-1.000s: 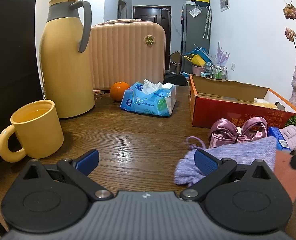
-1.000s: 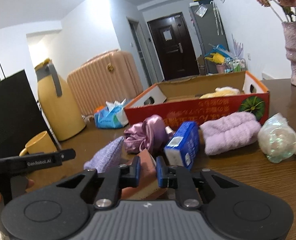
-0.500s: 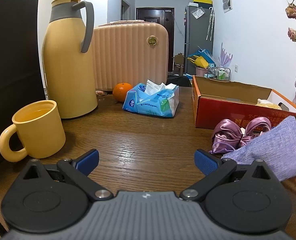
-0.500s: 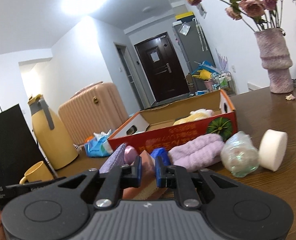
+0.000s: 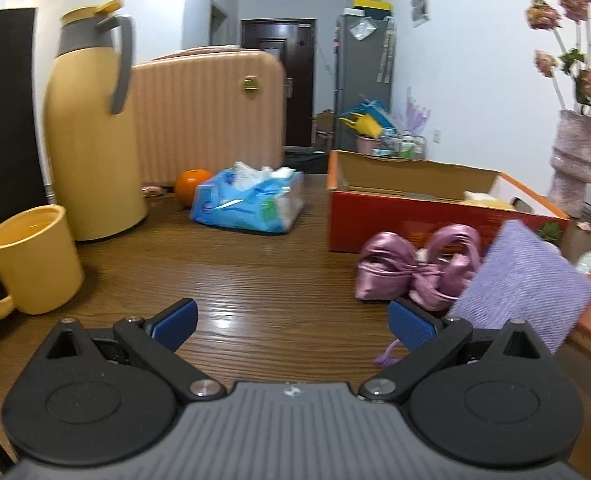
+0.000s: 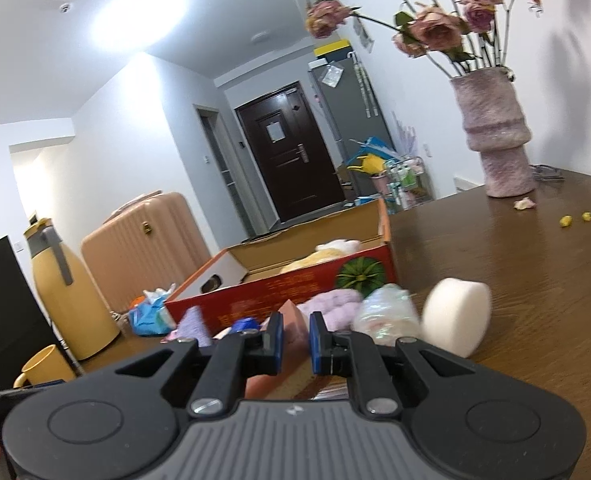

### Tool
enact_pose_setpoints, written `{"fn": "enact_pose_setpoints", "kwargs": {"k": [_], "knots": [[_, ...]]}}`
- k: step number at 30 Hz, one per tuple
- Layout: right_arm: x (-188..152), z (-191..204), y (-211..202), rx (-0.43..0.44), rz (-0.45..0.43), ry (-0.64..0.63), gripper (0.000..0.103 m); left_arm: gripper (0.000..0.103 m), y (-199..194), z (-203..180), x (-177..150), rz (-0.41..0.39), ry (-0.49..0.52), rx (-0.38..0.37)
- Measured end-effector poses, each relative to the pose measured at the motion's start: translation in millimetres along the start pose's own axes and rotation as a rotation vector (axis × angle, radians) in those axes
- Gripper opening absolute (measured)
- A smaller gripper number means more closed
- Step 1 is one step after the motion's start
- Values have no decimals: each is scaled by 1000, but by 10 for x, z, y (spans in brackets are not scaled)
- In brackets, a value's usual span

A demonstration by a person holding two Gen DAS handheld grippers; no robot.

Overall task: Organize soft objects
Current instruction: 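Grasp and lift the purple drawstring bag with the left tool while the right lifts the sponge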

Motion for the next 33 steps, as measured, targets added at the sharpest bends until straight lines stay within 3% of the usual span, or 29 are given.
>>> {"fn": "enact_pose_setpoints", "kwargs": {"k": [10, 23, 33], "knots": [[22, -259, -90, -51, -17, 21, 13, 103, -13, -444, -98, 20, 62, -124], [51, -490, -193, -101, -42, 37, 13, 103, 38, -791, -207, 63, 135, -196], [55, -540, -222, -97, -49, 46, 13, 103, 201, -1045, -310, 144, 213, -251]]}}
Point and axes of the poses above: each gripper's, at about its wrist camera, not at the fingertips, and y roughly the way its jaws point, z to its left, x to its top, the point moved 1 cm from there along y, roughly the way its jaws point, and after that the axes turned 6 degrees about -y, right-handed, at the moved point
